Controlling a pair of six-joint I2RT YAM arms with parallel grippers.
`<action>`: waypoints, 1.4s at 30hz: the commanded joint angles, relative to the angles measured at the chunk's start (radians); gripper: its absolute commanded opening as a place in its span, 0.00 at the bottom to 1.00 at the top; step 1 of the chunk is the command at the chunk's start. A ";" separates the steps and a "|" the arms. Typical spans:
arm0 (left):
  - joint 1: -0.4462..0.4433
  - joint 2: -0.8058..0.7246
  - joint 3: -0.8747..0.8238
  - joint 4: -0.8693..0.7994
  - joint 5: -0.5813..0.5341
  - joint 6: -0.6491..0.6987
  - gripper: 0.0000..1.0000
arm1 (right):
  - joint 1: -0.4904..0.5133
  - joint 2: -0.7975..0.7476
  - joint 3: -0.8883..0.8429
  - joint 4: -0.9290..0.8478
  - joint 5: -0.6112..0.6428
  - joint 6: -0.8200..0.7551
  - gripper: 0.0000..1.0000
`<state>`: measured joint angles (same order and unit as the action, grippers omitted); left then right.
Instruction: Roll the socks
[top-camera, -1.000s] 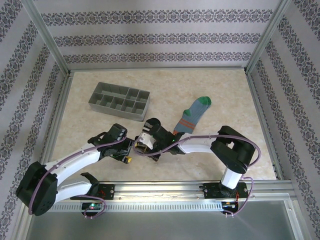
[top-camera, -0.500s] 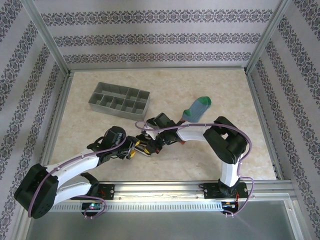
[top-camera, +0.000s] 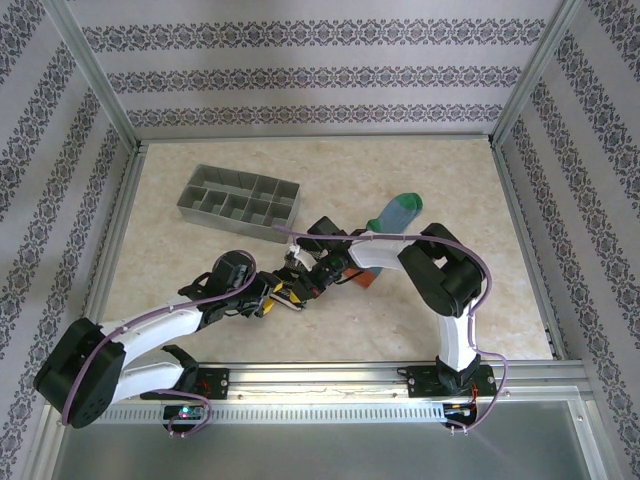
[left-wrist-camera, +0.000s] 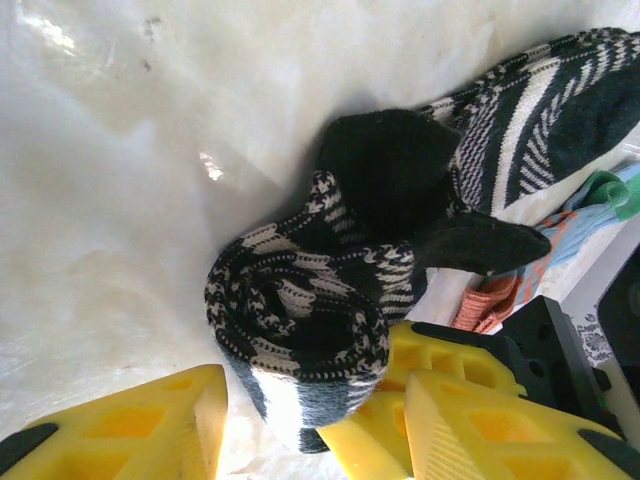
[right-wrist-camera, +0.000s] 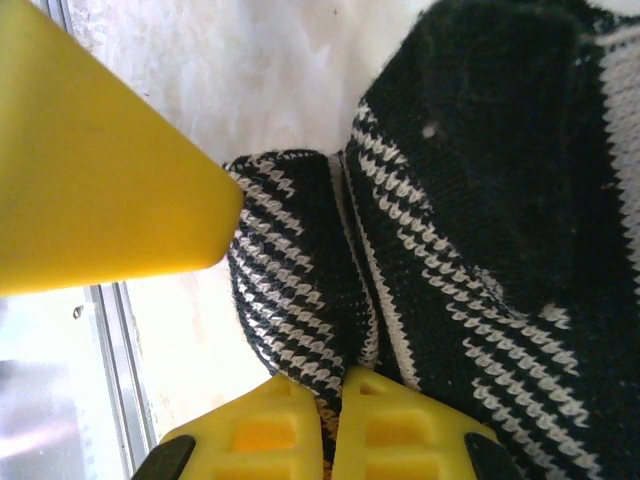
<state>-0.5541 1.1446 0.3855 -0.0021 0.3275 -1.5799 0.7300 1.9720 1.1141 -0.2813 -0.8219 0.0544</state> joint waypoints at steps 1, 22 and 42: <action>0.005 0.030 -0.019 0.061 -0.024 0.021 0.50 | -0.016 0.105 -0.031 -0.182 0.190 0.005 0.00; 0.000 0.163 0.085 -0.418 0.031 -0.150 0.00 | 0.193 -0.395 -0.360 0.267 0.594 -0.283 0.43; 0.017 0.250 0.164 -0.480 0.059 -0.121 0.00 | 0.544 -0.196 -0.297 0.457 1.249 -0.632 0.42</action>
<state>-0.5472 1.3533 0.5789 -0.3340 0.4129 -1.7092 1.2873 1.7329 0.7811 0.1741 0.3618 -0.5503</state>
